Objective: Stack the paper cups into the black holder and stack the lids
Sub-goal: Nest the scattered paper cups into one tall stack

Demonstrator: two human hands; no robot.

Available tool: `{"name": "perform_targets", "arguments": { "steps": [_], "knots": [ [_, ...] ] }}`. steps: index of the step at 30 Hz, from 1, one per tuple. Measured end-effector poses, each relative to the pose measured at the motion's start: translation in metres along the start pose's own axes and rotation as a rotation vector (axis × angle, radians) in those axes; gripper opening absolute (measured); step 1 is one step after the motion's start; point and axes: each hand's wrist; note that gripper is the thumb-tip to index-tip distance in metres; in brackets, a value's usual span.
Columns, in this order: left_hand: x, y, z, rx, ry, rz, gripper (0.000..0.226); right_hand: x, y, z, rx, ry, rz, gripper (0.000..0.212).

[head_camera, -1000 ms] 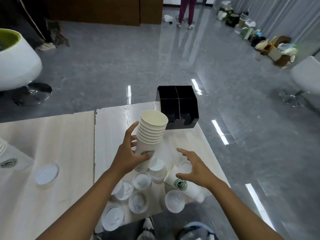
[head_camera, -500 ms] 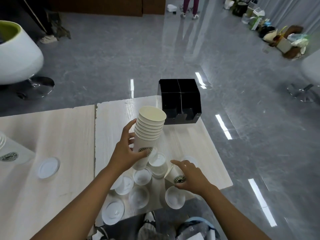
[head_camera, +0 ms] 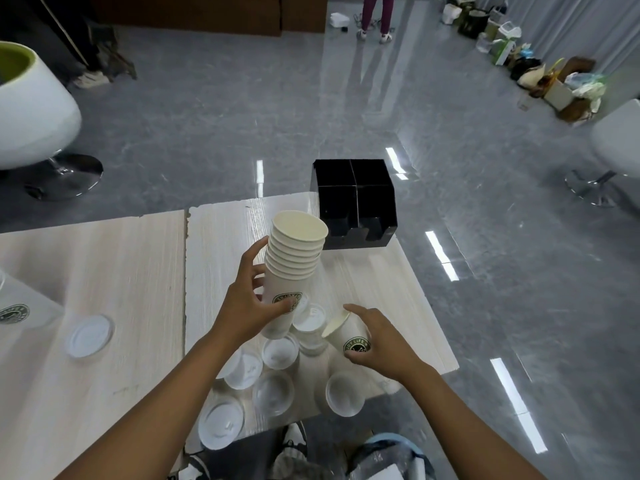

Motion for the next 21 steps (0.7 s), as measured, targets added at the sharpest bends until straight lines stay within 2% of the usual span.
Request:
{"name": "perform_targets", "arguments": {
  "steps": [6, 12, 21],
  "knots": [
    [0.0, 0.006, 0.001, -0.033, -0.024, 0.024, 0.111, 0.008, 0.037, -0.029, 0.138, 0.019, 0.22, 0.089],
    [-0.005, 0.028, 0.003, -0.074, -0.027, 0.081, 0.111, 0.038, 0.094, -0.088, 0.271, 0.116, 0.44, 0.082],
    [-0.027, 0.086, 0.007, -0.159, -0.041, 0.243, 0.112, 0.09, 0.15, -0.202, 0.402, 0.371, 0.566, 0.082]
  ]
}}
Point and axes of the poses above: each hand's wrist, its own x-axis towards the middle knuckle, its own y-axis out of the back of the hand, z = x × y, and after that the axes turned 9 degrees about y, right-handed
